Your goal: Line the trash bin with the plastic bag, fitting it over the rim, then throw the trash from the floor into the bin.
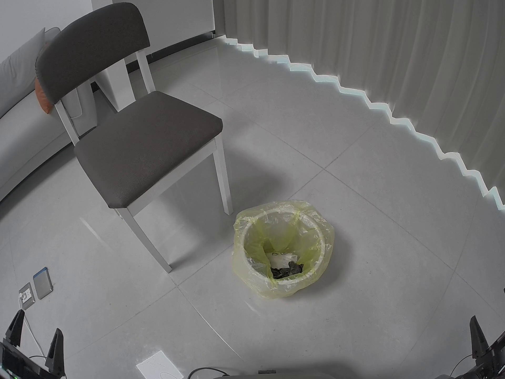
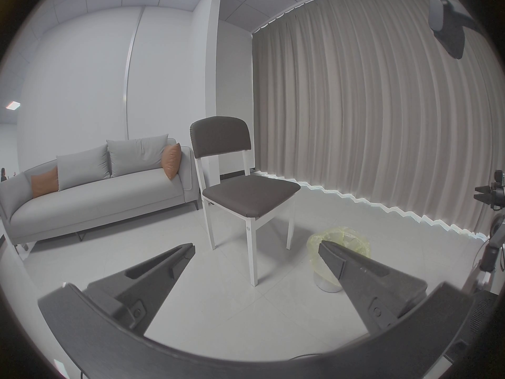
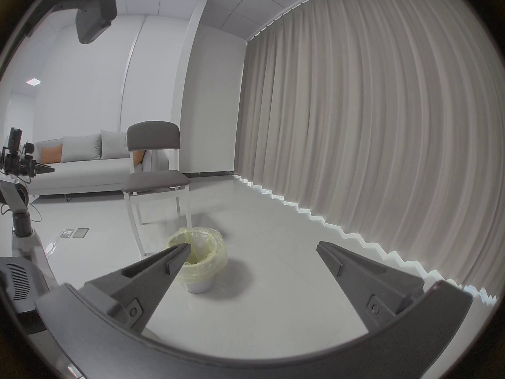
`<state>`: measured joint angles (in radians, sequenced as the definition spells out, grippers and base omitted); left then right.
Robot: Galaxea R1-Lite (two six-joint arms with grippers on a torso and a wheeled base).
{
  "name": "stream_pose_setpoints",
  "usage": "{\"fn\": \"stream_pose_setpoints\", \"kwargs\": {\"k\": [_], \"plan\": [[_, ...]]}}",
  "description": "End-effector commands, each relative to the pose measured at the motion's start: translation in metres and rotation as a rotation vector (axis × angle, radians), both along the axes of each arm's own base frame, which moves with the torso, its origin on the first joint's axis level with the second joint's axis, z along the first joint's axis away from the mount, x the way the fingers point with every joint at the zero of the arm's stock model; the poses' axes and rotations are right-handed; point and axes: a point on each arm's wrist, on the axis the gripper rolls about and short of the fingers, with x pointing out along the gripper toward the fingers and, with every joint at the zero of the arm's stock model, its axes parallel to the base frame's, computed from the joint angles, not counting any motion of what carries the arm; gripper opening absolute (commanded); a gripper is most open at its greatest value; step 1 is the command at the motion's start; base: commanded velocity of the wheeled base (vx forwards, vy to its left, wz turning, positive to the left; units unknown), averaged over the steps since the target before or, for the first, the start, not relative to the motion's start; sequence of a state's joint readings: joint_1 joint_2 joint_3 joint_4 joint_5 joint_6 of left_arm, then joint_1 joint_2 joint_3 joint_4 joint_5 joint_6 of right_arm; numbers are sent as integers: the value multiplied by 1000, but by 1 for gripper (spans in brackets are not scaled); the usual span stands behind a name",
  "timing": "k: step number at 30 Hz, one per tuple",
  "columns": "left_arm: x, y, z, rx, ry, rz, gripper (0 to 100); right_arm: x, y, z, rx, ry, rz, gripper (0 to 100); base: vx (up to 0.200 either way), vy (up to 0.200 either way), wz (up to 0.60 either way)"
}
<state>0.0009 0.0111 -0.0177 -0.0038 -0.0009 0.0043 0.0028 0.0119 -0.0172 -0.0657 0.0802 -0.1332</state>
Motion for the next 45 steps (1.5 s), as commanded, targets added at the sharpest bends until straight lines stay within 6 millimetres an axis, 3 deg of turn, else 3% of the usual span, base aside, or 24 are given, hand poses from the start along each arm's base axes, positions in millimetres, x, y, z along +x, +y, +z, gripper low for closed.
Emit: {"fn": "stream_pose_setpoints", "kwargs": {"k": [1, 6, 12, 27, 33, 36, 45], "plan": [[0, 0, -5, 0, 6, 2, 100, 0, -1, -5, 28, 25, -57, 100, 0, 0, 0], [0, 0, -5, 2, 6, 2, 100, -1, 1, -4, 205, 90, 59, 100, 0, 0, 0], [0, 0, -5, 2, 6, -3, 100, -2, -3, -4, 122, 71, -115, 100, 100, 100, 0], [0, -1, -5, 11, 6, -35, 100, -2, -3, -4, 138, 73, -129, 100, 200, 0, 0], [0, -1, -5, 11, 7, -35, 100, -1, -3, -4, 151, 63, -143, 100, 0, 0, 0], [0, -1, -5, 11, 6, -29, 100, -1, -5, -4, 158, 41, -229, 100, 0, 0, 0], [0, -1, -5, 7, 6, -29, 100, -1, -6, -3, 155, 34, -284, 100, 0, -133, 0]]}}
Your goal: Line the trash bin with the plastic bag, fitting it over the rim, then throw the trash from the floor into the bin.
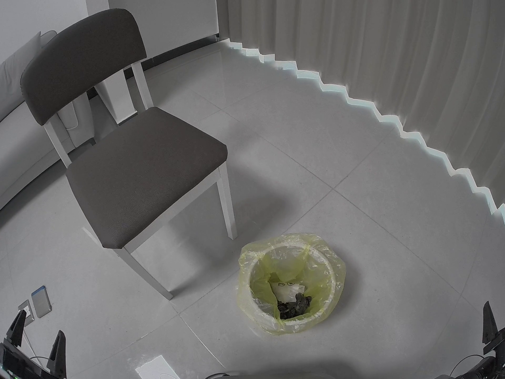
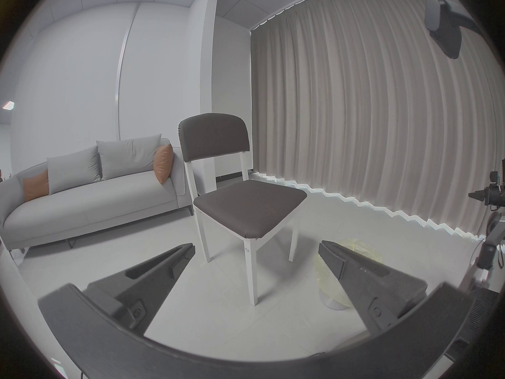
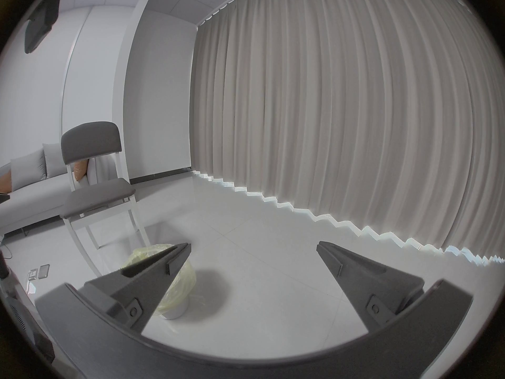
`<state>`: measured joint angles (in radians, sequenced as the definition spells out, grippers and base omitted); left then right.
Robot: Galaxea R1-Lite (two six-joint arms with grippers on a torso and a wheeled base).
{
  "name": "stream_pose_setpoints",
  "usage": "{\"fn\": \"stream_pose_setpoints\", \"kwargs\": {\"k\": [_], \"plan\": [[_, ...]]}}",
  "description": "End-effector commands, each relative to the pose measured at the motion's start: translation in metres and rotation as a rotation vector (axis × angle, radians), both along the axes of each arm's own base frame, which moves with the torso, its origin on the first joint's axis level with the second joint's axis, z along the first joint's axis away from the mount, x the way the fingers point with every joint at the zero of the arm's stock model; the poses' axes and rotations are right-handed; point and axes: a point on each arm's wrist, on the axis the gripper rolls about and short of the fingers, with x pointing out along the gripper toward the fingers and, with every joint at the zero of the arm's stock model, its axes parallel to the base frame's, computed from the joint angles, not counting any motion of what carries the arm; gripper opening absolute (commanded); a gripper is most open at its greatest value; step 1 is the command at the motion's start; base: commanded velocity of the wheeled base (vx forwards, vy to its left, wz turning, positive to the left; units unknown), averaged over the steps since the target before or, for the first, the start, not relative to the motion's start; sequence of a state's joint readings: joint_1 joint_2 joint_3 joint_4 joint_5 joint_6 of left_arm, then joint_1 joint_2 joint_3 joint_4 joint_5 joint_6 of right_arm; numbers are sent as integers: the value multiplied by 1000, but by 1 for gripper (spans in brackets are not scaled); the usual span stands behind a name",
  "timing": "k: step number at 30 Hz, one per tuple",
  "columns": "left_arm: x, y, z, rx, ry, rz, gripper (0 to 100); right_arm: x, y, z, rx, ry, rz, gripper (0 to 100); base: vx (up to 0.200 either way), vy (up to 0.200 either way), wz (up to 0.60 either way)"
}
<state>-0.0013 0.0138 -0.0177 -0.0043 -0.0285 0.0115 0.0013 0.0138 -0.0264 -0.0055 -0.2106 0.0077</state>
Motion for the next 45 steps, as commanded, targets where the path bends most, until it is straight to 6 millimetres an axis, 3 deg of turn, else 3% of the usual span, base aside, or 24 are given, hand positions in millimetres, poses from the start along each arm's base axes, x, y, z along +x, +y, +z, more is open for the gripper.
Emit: {"fn": "stream_pose_setpoints", "kwargs": {"k": [1, 26, 29, 35, 45], "plan": [[0, 0, -5, 1, 3, 1, 100, -1, 0, 0, 7, -10, 7, 100, 0, 0, 0], [0, 0, -5, 1, 3, 1, 100, -1, 0, 0, 110, -31, -14, 100, 0, 0, 0], [0, 0, -5, 1, 3, 1, 100, -1, -1, 0, 10, -12, -59, 100, 0, 0, 0], [0, 0, -5, 1, 3, 1, 100, 2, 5, -8, -18, 27, 214, 100, 0, 0, 0], [0, 0, -5, 1, 3, 1, 100, 2, 4, -8, 3, 22, 193, 100, 0, 0, 0]]}}
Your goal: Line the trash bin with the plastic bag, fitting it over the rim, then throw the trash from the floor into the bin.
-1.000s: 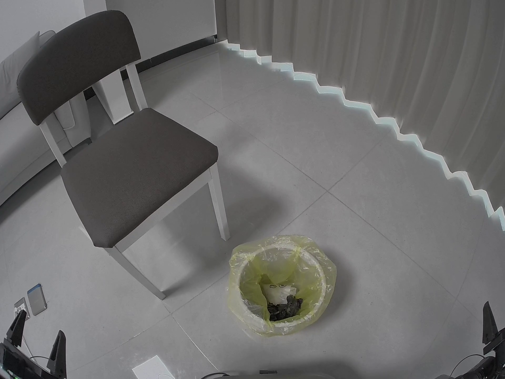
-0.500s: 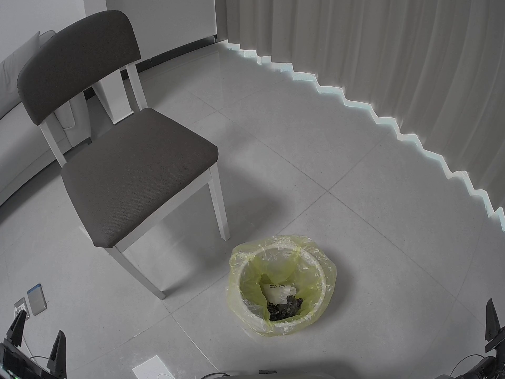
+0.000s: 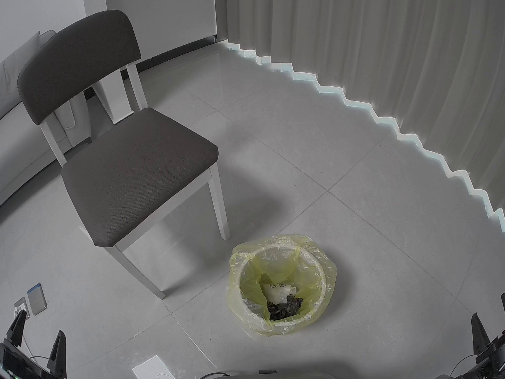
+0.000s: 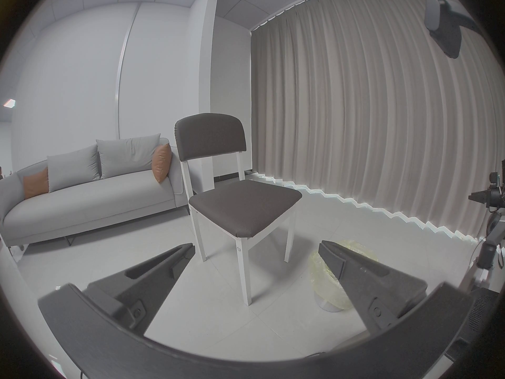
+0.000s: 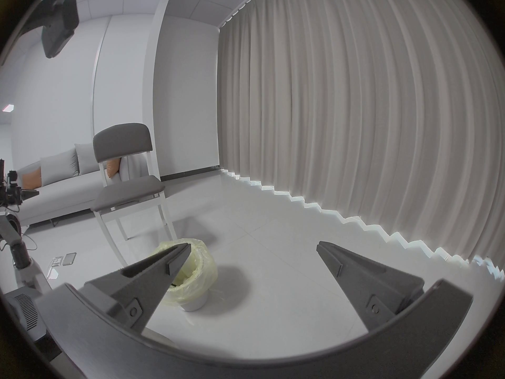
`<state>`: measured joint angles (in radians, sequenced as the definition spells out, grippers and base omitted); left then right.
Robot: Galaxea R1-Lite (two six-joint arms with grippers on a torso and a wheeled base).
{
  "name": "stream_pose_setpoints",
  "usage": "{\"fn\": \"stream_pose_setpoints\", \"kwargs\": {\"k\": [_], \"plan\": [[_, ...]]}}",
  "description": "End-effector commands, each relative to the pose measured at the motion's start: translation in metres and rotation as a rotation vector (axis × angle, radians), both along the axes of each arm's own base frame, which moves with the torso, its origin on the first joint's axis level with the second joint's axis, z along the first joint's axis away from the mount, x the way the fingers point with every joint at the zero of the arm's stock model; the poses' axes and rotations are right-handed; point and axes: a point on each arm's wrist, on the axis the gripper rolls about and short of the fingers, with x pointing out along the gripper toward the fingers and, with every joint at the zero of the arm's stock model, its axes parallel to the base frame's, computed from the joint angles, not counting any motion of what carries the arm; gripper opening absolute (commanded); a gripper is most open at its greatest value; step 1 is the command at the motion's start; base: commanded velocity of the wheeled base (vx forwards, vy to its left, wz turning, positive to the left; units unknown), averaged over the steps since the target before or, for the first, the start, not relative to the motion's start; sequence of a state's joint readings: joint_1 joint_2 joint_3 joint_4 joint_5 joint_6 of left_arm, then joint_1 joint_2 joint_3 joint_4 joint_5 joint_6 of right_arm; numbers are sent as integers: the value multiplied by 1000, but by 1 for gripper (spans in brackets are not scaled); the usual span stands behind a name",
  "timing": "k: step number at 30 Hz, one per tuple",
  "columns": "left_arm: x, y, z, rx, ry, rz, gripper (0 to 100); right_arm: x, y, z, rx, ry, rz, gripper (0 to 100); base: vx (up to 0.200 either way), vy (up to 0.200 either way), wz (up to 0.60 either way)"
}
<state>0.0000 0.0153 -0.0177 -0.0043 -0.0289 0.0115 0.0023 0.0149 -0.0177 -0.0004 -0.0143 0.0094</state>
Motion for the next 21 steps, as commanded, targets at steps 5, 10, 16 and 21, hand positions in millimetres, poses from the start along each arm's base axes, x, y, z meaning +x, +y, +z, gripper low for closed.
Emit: {"fn": "stream_pose_setpoints", "kwargs": {"k": [5, 10, 16, 21], "plan": [[0, 0, -5, 1, 2, 0, 100, 1, 0, -5, 4, 9, -8, 100, 0, 0, 0], [0, 0, -5, 1, 2, 0, 100, 1, 0, -5, 3, 9, -8, 100, 0, 0, 0], [0, 0, -5, 1, 2, 0, 100, 1, 0, -5, 3, 8, -8, 100, 0, 0, 0], [0, 0, -5, 1, 2, 0, 100, 1, 0, -5, 0, 8, -8, 100, 0, 0, 0]]}}
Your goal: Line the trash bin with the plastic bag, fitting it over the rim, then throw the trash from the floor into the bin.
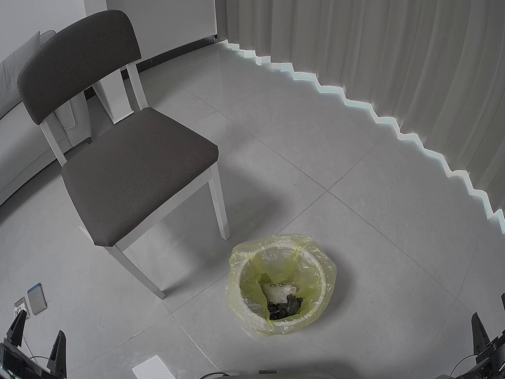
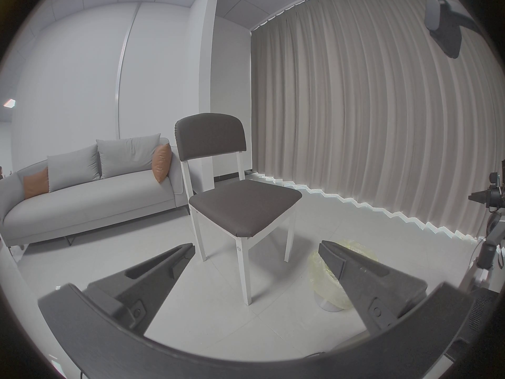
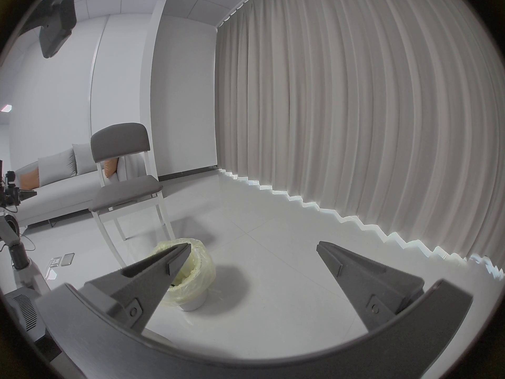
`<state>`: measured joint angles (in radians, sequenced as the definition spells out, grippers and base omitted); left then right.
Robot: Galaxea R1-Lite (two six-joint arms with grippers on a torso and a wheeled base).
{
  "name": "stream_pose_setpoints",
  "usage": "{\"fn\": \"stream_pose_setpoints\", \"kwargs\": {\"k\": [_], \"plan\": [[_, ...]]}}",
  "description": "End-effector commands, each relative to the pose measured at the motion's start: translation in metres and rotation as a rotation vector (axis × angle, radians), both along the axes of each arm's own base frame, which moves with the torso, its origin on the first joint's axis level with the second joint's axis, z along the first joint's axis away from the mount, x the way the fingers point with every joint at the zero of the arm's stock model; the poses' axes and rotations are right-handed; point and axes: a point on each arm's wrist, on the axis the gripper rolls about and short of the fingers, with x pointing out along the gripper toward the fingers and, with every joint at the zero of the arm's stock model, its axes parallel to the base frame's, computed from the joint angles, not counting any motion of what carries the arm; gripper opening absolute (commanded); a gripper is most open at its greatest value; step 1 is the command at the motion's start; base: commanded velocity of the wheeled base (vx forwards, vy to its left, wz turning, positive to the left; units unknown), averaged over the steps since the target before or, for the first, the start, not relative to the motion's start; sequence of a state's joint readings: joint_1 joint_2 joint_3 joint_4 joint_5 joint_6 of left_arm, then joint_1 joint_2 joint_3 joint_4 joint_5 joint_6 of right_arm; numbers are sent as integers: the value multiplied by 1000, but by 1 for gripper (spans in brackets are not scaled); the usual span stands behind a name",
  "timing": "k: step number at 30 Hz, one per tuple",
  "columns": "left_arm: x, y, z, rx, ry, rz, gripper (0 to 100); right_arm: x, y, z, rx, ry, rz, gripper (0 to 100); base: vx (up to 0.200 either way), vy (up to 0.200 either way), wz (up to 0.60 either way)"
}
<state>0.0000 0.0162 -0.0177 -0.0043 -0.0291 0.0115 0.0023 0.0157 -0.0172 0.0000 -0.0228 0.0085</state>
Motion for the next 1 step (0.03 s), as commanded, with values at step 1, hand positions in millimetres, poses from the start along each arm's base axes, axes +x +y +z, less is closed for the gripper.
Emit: {"fn": "stream_pose_setpoints", "kwargs": {"k": [1], "plan": [[0, 0, -5, -1, 1, 0, 100, 0, 0, -5, 2, 6, 0, 100, 0, 0, 0]]}}
